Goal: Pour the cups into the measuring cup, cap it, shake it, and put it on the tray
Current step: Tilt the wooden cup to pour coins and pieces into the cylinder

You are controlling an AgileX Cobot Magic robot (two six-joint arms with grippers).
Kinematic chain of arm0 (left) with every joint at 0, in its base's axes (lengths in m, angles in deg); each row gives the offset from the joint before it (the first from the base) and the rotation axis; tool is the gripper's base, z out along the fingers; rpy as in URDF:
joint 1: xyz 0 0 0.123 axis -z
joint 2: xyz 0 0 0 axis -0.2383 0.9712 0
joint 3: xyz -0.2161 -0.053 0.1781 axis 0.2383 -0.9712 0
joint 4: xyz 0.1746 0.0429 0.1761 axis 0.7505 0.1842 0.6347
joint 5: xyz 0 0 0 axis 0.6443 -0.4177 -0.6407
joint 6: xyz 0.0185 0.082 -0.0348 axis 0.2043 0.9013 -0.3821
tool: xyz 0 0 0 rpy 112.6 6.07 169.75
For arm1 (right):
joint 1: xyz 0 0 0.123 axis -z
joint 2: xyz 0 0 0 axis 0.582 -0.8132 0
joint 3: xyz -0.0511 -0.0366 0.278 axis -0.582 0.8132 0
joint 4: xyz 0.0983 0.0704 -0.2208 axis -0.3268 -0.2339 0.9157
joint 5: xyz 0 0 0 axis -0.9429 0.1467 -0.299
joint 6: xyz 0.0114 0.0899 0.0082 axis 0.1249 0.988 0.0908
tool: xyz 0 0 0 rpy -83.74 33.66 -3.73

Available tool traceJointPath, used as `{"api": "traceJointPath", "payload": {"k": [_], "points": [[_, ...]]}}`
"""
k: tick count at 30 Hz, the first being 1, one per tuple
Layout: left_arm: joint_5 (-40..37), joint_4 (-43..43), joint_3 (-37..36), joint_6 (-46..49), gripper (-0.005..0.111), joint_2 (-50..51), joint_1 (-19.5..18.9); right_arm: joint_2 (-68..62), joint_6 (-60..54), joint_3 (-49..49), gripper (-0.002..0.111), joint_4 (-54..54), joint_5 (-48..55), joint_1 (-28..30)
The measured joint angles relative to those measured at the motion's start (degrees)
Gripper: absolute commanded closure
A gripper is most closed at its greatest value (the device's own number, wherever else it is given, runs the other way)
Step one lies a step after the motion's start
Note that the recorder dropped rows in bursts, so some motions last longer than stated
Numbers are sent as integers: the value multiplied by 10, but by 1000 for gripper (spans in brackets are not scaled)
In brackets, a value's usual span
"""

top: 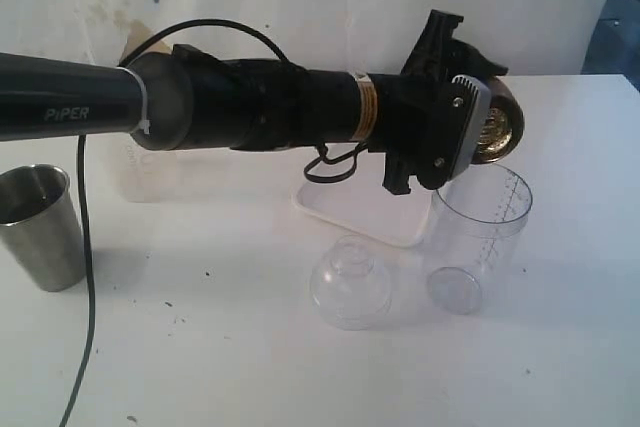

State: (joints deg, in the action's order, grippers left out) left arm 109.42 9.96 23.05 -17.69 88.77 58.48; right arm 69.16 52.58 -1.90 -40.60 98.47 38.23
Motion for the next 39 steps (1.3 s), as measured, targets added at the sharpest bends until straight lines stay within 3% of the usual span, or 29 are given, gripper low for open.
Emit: {"api": "traceJointPath", "payload": {"k": [27,39], "points": [[1,-26,0,87,107,0,0,0,0,0,108,0,0,0],[7,-77,1,163,107,1,0,0,0,0,108,0,0,0]]}}
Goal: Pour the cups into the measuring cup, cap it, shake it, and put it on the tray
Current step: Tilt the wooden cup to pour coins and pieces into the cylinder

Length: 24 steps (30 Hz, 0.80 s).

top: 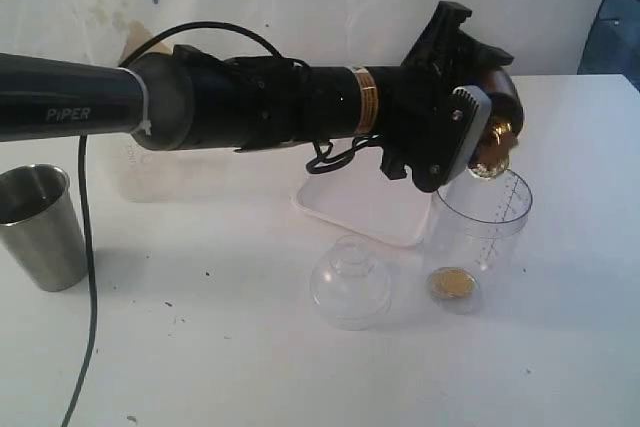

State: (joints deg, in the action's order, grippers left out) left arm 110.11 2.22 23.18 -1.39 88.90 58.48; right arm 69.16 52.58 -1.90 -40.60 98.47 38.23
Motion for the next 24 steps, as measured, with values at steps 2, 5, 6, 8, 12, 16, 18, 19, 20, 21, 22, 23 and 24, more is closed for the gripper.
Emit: {"api": "traceJointPath", "payload": {"k": [2,5,6,8,12,16,18,19,20,21,22,23,24], "points": [[-1,-3,8,4,107,6,0,0,0,0,108,0,0,0],[-3,-5,24,5,107,23,0,0,0,0,108,0,0,0],[-3,-6,29,5,107,28,0,0,0,0,108,0,0,0],[-4,-6,37,5,107,34,0,0,0,0,108,0,0,0],[-6,-6,39,6,107,37,0,0,0,0,108,0,0,0],[-6,-6,40,24,107,37,0,0,0,0,108,0,0,0],[-6,-6,40,44,107,37,0,0,0,0,108,0,0,0],[-6,-6,40,55,107,37,0,0,0,0,108,0,0,0],[-5,-6,40,67,107,37,0,0,0,0,108,0,0,0],[-5,-6,40,77,107,37,0,0,0,0,108,0,0,0],[-5,-6,40,84,107,37,0,0,0,0,108,0,0,0],[-5,-6,42,89,107,37,0,0,0,0,108,0,0,0],[-5,-6,42,94,107,37,0,0,0,0,108,0,0,0]]}}
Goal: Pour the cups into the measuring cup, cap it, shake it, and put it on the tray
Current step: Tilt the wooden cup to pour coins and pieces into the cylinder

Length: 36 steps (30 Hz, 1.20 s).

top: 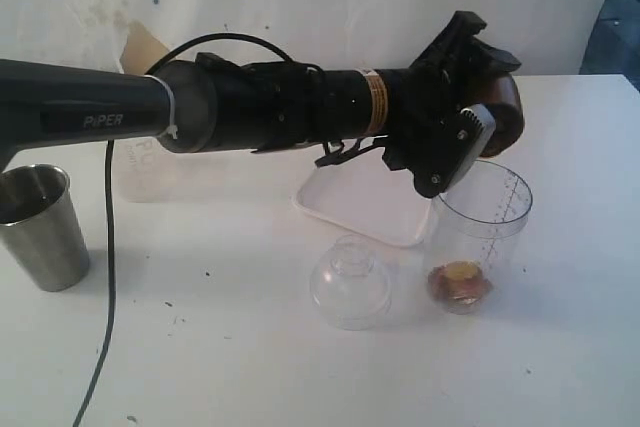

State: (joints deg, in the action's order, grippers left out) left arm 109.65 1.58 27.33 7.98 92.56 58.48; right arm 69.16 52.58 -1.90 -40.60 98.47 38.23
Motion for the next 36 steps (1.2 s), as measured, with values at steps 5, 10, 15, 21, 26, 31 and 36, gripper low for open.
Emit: {"api": "traceJointPath", "payload": {"k": [5,10,15,21,26,31,36], "points": [[0,0,1,26,107,0,0,0,0,0,108,0,0,0],[1,0,1,60,107,0,1,0,0,0,108,0,0,0],[0,0,0,78,107,-5,8,0,0,0,108,0,0,0],[-7,0,-2,123,107,-6,11,0,0,0,108,0,0,0],[-7,0,-2,160,107,-6,11,0,0,0,108,0,0,0],[-7,-1,-2,184,107,-6,11,0,0,0,108,0,0,0],[-4,-42,-3,194,107,-8,11,0,0,0,108,0,0,0]]}}
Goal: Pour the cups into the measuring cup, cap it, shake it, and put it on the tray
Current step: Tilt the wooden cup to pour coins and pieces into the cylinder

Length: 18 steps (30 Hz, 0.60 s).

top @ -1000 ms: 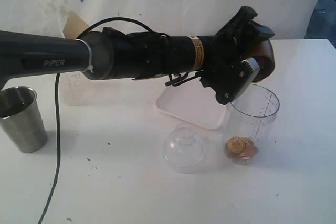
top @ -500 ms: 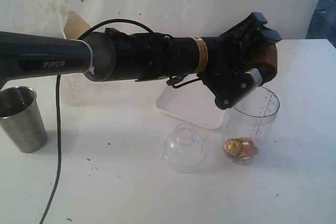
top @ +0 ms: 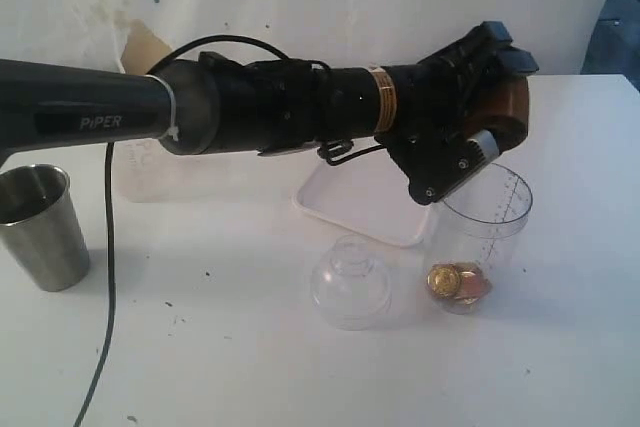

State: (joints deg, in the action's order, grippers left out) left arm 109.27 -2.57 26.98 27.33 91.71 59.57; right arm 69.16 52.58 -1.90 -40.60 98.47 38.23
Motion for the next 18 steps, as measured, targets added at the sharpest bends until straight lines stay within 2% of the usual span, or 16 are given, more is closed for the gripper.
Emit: {"api": "traceJointPath", "payload": {"k": [5,10,18], "points": [[28,-60,-44,41,107,-17,0,0,0,0,108,0,0,0],[66,-234,-61,193,107,-17,10,0,0,0,108,0,0,0],[72,-264,-61,303,107,-17,11,0,0,0,108,0,0,0]]}}
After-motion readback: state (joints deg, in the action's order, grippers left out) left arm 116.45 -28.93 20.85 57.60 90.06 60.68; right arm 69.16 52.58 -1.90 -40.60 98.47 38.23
